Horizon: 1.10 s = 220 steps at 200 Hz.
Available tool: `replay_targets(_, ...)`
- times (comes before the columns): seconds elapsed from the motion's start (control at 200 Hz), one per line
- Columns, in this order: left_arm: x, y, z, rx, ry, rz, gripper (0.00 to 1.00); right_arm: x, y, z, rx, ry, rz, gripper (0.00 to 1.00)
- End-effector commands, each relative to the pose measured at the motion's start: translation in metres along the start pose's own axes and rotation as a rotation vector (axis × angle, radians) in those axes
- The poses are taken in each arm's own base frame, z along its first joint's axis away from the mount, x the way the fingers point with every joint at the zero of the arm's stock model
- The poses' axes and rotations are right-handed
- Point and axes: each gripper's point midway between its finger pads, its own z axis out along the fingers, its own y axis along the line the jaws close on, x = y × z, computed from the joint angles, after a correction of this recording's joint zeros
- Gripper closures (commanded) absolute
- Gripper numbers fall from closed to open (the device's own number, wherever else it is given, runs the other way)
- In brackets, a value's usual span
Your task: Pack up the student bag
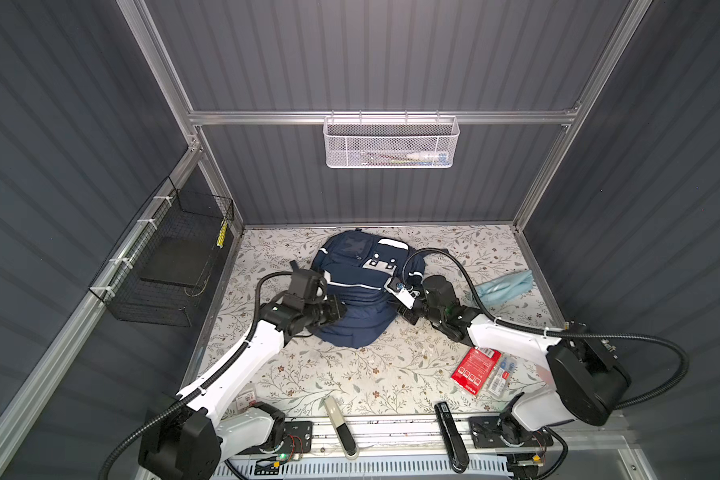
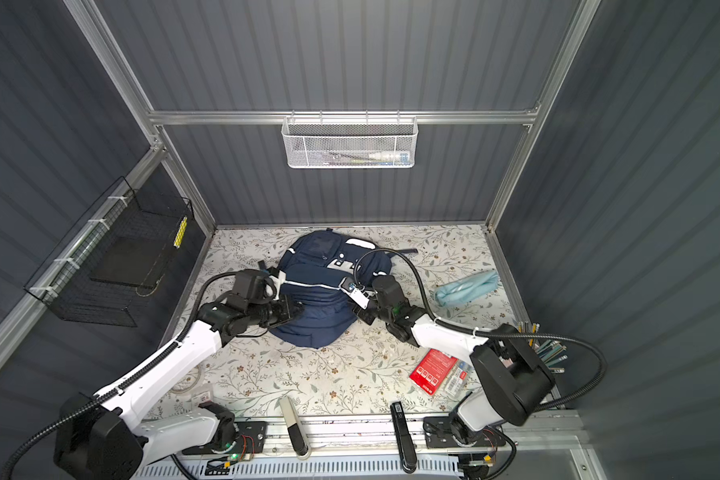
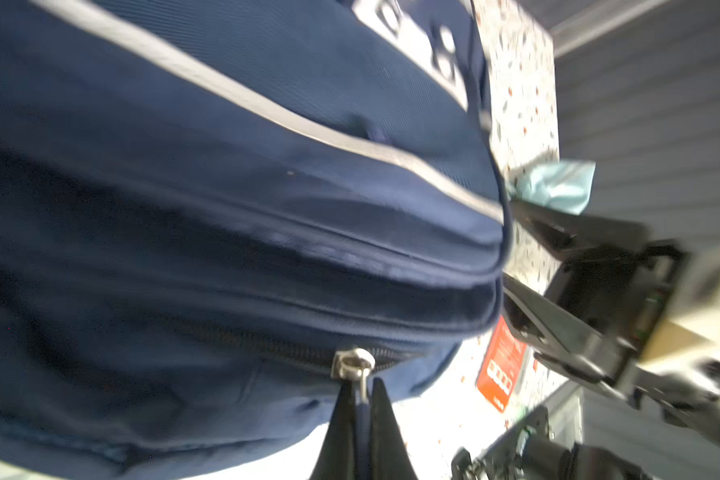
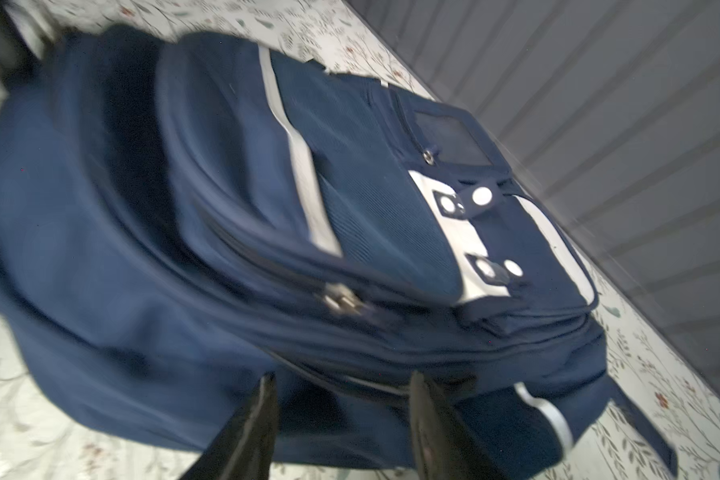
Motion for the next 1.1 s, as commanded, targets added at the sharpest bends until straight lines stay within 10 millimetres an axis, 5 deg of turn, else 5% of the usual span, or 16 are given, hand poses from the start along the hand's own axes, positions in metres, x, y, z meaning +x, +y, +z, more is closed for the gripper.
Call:
replay_targets(0.0,-0.009,-0.036,0.008,0.042,-0.048,0.018,1.0,-0.026,0.036,-0.01,-0.095,-0.048,-0.031,0.42)
replay_targets(0.135,-0.003,-0.063,0.012,0.067,-0.017,0.075,1.0,-0.016,0.041,0.007,-0.085,0.007,-0.067,0.42)
replay_targets(0.32,-0.004,-0.052,0.001,0.004,-0.037,0.095,1.0,0.002,0.035,0.024,-0.125,0.076,-0.093,0.5)
replay_targets(0.385,-0.001,-0.049,0.002,-0.002,-0.031,0.094,1.0,-0.001,0.037,0.026,-0.141,0.067,-0.104,0.6)
replay_targets(0.495,-0.001,-0.039,0.005,-0.034,-0.044,0.089,1.0,-0.003,0.035,0.024,-0.136,0.058,-0.106,0.93)
replay_targets(0.675,-0.004,0.044,0.011,-0.418,-0.039,0.144,1.0,0.007,0.043,0.014,-0.184,0.046,-0.116,1.0)
replay_targets(0.796,-0.015,0.09,0.014,-0.382,-0.025,0.012,1.0,0.015,0.045,0.005,-0.23,0.058,-0.09,1.0)
replay_targets(0.996,-0.068,0.16,-0.032,-0.505,-0.17,-0.109,1.0,0.02,0.029,-0.008,-0.168,0.025,-0.075,1.0)
replay_targets(1.096,-0.091,0.179,-0.045,-0.49,-0.209,-0.172,1.0,0.036,-0.006,-0.004,-0.04,0.077,-0.014,1.0)
